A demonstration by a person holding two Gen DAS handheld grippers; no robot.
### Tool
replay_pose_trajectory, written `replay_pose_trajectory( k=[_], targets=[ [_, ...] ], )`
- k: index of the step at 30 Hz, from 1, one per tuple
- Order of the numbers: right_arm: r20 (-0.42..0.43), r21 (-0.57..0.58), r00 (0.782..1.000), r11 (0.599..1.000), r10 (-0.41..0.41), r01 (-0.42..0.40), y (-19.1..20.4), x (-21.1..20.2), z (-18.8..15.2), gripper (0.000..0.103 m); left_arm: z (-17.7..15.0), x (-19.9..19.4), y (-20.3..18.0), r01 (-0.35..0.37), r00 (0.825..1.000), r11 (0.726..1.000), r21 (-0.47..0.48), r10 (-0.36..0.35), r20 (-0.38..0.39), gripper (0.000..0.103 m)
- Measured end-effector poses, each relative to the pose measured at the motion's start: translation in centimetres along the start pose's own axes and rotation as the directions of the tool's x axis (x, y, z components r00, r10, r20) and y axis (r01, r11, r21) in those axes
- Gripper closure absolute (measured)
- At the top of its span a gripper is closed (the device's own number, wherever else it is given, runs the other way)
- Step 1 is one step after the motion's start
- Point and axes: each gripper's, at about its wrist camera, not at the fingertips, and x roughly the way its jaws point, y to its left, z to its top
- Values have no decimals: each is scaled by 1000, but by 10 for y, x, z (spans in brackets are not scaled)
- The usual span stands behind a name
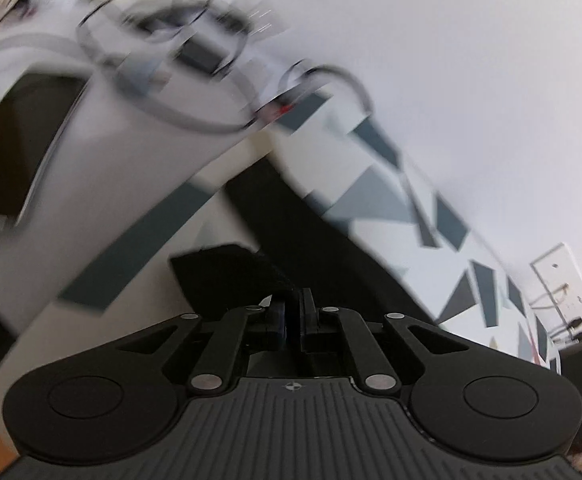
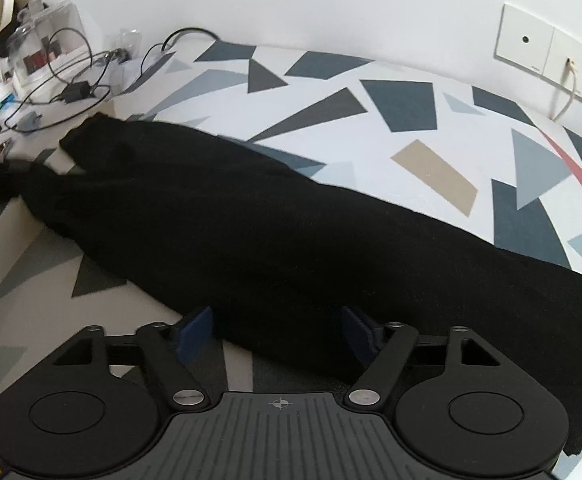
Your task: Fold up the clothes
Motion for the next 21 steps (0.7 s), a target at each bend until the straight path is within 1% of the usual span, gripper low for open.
replay_pose_trajectory(
  k=[2,4,5,7,8,9,11,12,14,15,16,17,19,20,21],
  targets=[
    [0,10,1000,1000,-20,20,0,1,-1,33,15,-4,-19,39,998,997,63,-42,49,97],
    [8,43,1000,999,-24,24,-4,1,0,33,29,-13,-41,88,988,986,139,-104,113,98],
    [12,66,1000,998,-22,21,-7,0,1,33,36,-18,-51,115,979,977,178,-143,148,98],
    [21,112,1000,994,-19,17,-12,-1,3,33,49,-28,-70,163,953,954,252,-218,210,97],
    [24,128,999,992,-23,20,-15,-2,4,33,54,-30,-77,168,943,945,281,-237,233,97],
    [29,136,999,990,-28,24,-16,-3,5,33,57,-26,-78,161,942,945,285,-233,240,97],
    [40,142,999,989,-36,30,-18,-5,6,33,60,-13,-75,142,950,953,266,-206,234,97],
    [41,142,998,989,-38,32,-19,-6,6,32,60,-3,-69,121,959,962,245,-177,220,97],
    [38,152,998,988,-42,36,-20,-6,5,32,55,24,-51,53,982,981,187,-86,171,97],
    [35,161,998,986,-44,38,-20,-6,3,32,51,40,-39,11,990,987,160,-33,136,97],
    [31,171,998,984,-46,40,-21,-5,1,32,46,58,-27,-28,997,990,141,16,81,97],
    [27,181,999,983,-47,41,-21,-5,-1,32,42,74,-17,-64,998,990,125,62,19,97],
    [20,186,999,982,-46,41,-21,-4,-3,32,35,90,-1,-100,993,992,71,105,-62,97],
    [20,177,999,983,-50,45,-20,-4,-4,32,32,92,4,-97,992,994,50,100,-78,95],
    [21,170,998,984,-53,49,-19,-5,-5,31,29,90,7,-81,993,996,35,83,-80,87]
  ],
)
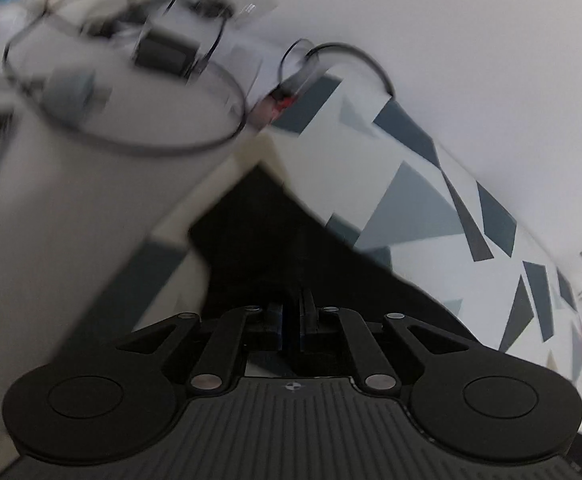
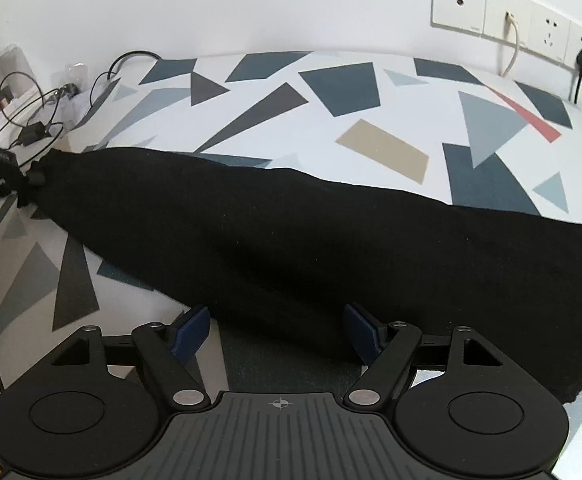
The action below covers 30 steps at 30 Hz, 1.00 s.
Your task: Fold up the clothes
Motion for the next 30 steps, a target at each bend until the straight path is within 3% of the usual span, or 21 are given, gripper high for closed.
replay_pose_trajectory(
  k=[1,3,7,9,12,15,16,19,22,24,25,27,28,30],
  targets=[
    [0,-3,1000,1000,-2,2,0,0,-1,31,-2,-2,1,11,1000,1000,-4,-11,-1,71],
    [1,-4,1000,1000,-3,3,0,0,-1,31,-6,-8,2,20,1000,1000,-1,-20,7,50],
    [0,5,1000,1000,-4,4,-1,2,1,31,-7,-7,10,36,999,999,-22,-36,12,47],
    [-1,8,1000,1000,-3,3,-2,2,2,30,-3,-11,16,58,998,995,-76,-56,29,50],
    [-4,2,1000,1000,-6,6,-2,4,3,29,4,-13,22,95,995,983,-155,-88,47,79],
    [-4,-1,1000,1000,-8,8,-1,4,3,28,10,-10,27,114,993,969,-217,-105,51,97],
    [-4,-2,1000,1000,-9,9,-1,4,2,28,10,-11,26,110,993,970,-218,-99,62,98],
    [-5,1,1000,1000,-9,9,-1,4,3,28,14,-29,9,167,974,982,-92,-150,168,99],
    [-3,3,1000,1000,-9,9,-1,4,3,28,22,-48,-12,230,933,970,83,-244,265,99],
    [-2,2,1000,1000,-13,13,0,5,3,28,28,-41,-12,202,942,976,84,-217,257,99],
    [-1,3,1000,1000,-13,13,0,5,4,28,30,-32,-7,180,954,982,60,-189,234,98],
    [1,9,1000,1000,-13,13,1,6,4,27,31,-4,7,85,990,996,-23,-82,112,97],
    [2,13,1000,1000,-13,13,1,6,4,27,29,7,12,34,998,998,-54,-31,48,96],
    [0,13,1000,1000,-11,11,1,6,5,27,21,9,17,24,999,998,-59,-23,26,91]
  ],
)
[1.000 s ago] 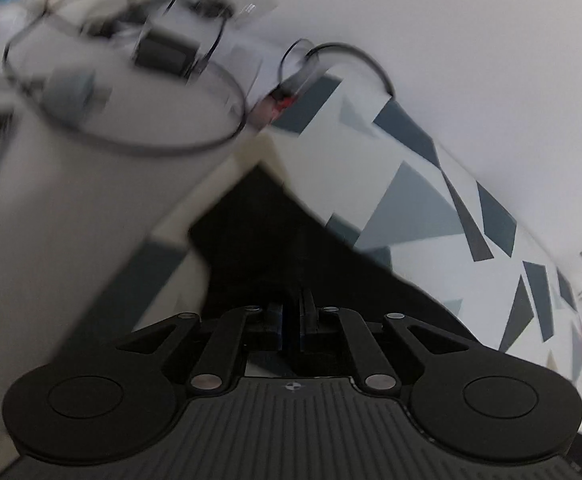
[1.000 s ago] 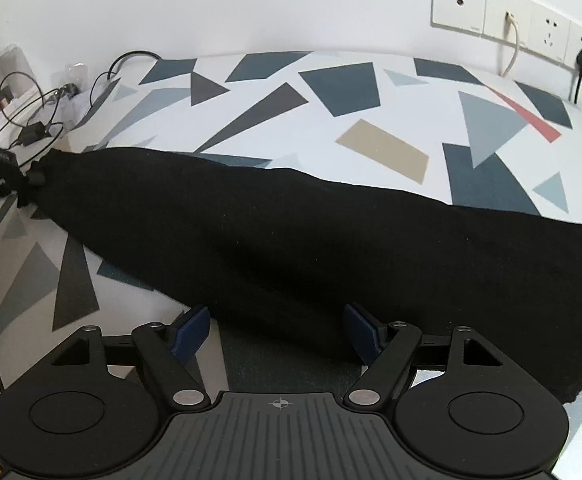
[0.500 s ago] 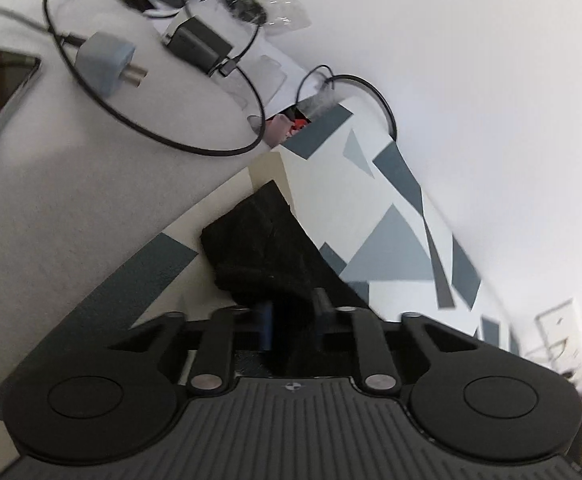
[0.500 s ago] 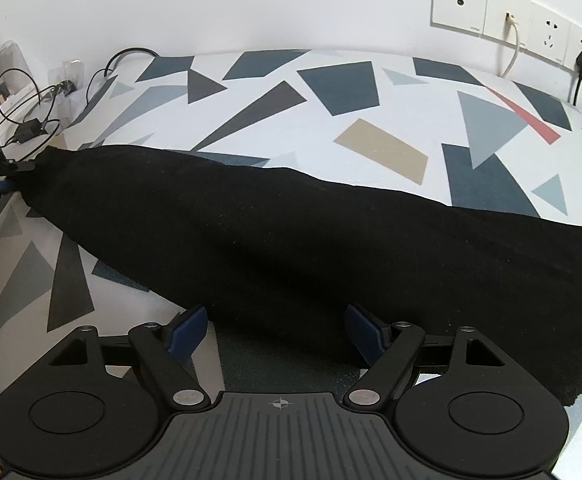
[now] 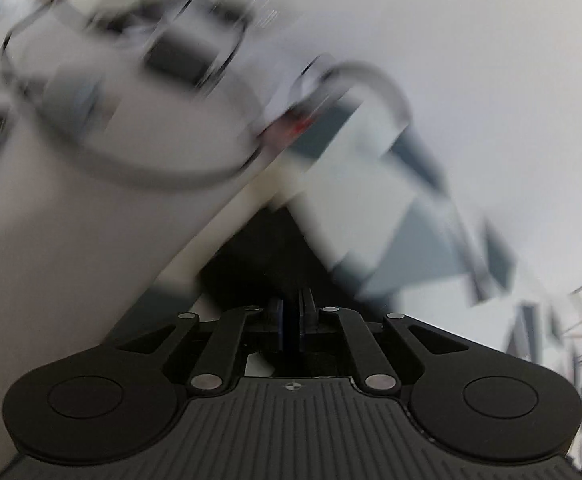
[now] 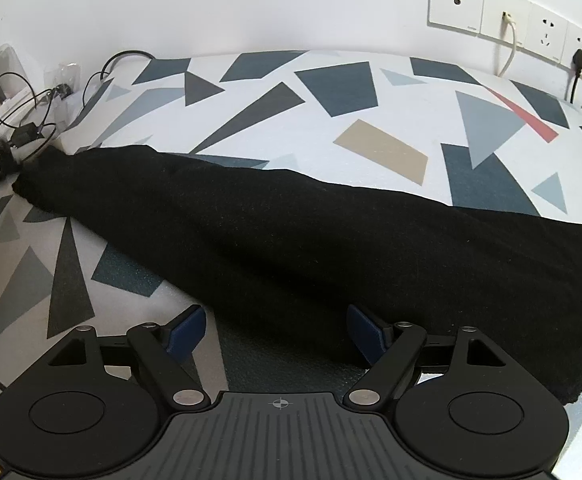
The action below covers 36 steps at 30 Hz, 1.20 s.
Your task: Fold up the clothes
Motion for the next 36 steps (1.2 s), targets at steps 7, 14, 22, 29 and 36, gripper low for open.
replay_pose_trajectory(
  k=[7,14,22,29,36],
  targets=[
    [10,18,1000,1000,-5,5,-3,-3,-2,27,-13,-8,-6,17,1000,1000,25,-16,-9,43],
    [50,65,998,998,-30,26,-14,-16,-4,28,-25,-14,-19,-36,998,999,6,36,-56,38],
    [58,153,998,988,-27,17,-35,-25,-16,28,-27,0,-20,8,1000,1000,27,-8,-3,38],
    [70,168,996,985,-61,48,-36,-26,-19,28,-25,13,-27,42,999,999,20,-41,-15,96],
    [112,379,977,916,-184,129,-72,-47,-38,28,-15,-45,-37,56,983,998,31,-61,175,97]
  ],
)
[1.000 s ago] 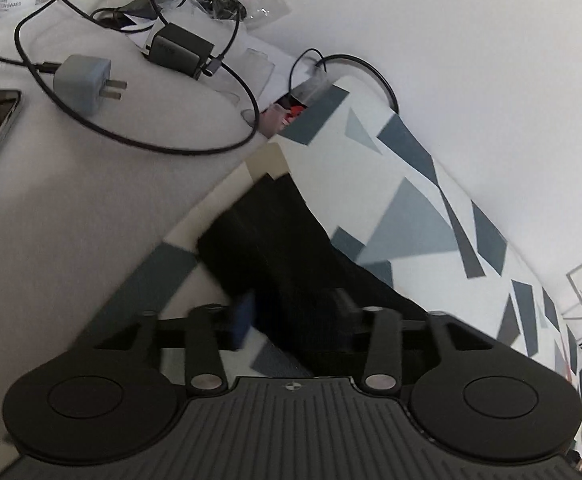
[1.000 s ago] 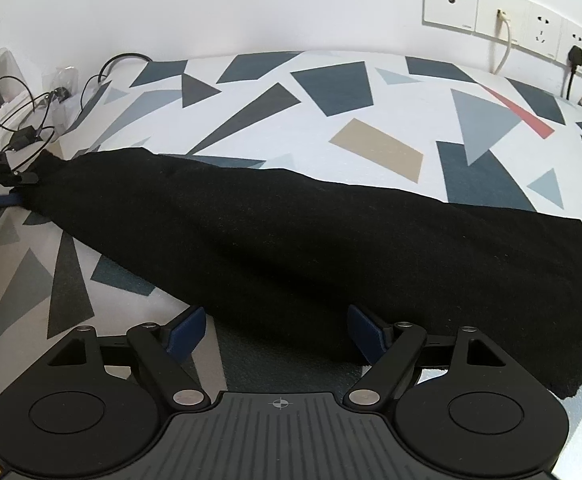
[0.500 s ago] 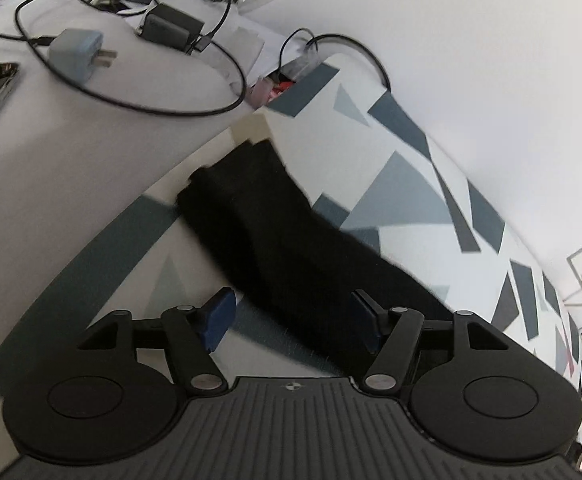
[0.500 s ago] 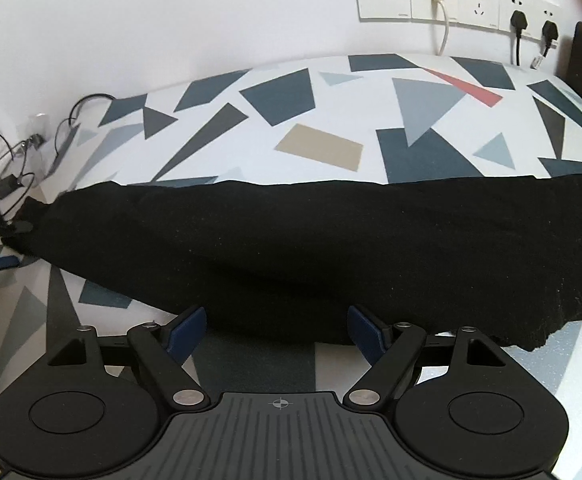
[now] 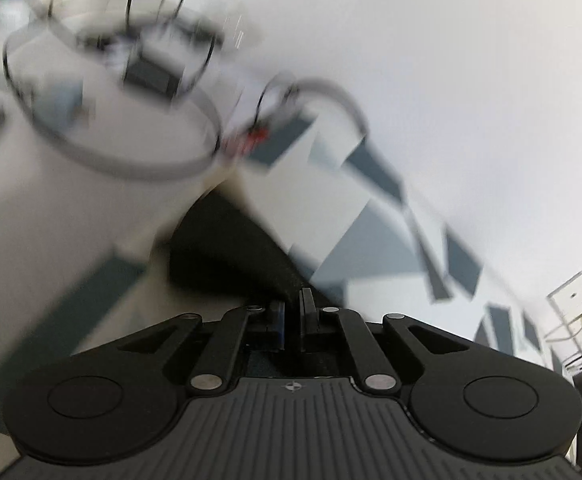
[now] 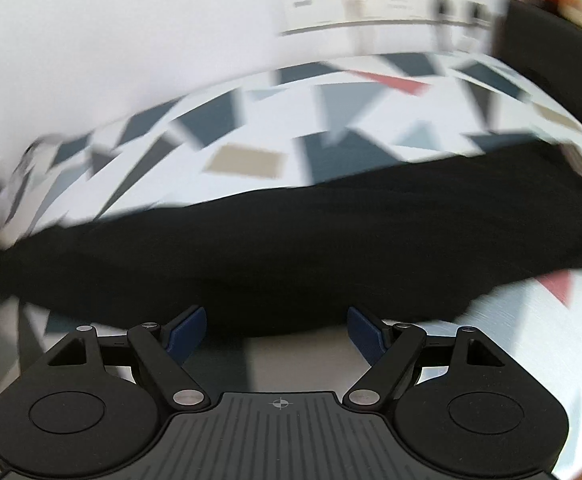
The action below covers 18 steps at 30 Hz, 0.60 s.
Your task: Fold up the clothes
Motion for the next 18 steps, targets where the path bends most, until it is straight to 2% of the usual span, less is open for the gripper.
replay_pose_trajectory(
  k=[3,5,6,8,10,13,18],
  targets=[
    [60,191,995,980,-75,62,-29,-11,1,28,14,-47,-14,14,989,999,37,-19,144,97],
    [89,327,990,942,-112,77,-47,-17,2,28,18,-76,-23,2,972,997,81,-21,234,97],
    [100,388,987,918,-127,79,-54,-20,2,27,18,-85,-25,-13,967,995,103,-13,255,97],
    [95,451,989,891,-111,56,-62,-16,5,26,18,-90,-20,-37,970,995,96,13,245,97],
    [67,499,994,866,-84,40,-67,-8,6,26,17,-90,-7,-72,975,997,38,62,213,97],
    [56,586,996,810,-67,22,-74,0,3,24,18,-95,8,-123,971,992,-41,129,202,97],
    [118,654,987,756,-109,5,-83,9,6,23,15,-109,9,-162,961,987,-22,163,222,97]
  ],
)
